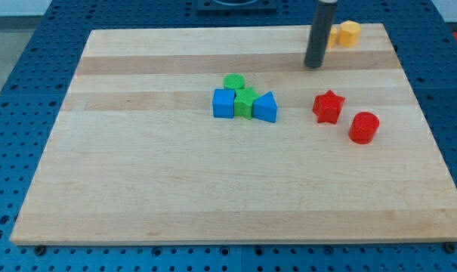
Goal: Push the blue cube into the yellow blocks
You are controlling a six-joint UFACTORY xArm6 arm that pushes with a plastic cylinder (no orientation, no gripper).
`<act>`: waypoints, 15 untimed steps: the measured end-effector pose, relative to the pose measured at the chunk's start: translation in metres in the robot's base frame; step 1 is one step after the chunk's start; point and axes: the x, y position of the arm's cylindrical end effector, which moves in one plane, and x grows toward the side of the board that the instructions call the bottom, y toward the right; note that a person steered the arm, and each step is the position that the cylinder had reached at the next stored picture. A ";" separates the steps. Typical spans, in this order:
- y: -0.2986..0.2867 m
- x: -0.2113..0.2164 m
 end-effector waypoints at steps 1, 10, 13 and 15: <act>-0.035 0.004; -0.172 0.105; -0.124 0.068; -0.082 0.056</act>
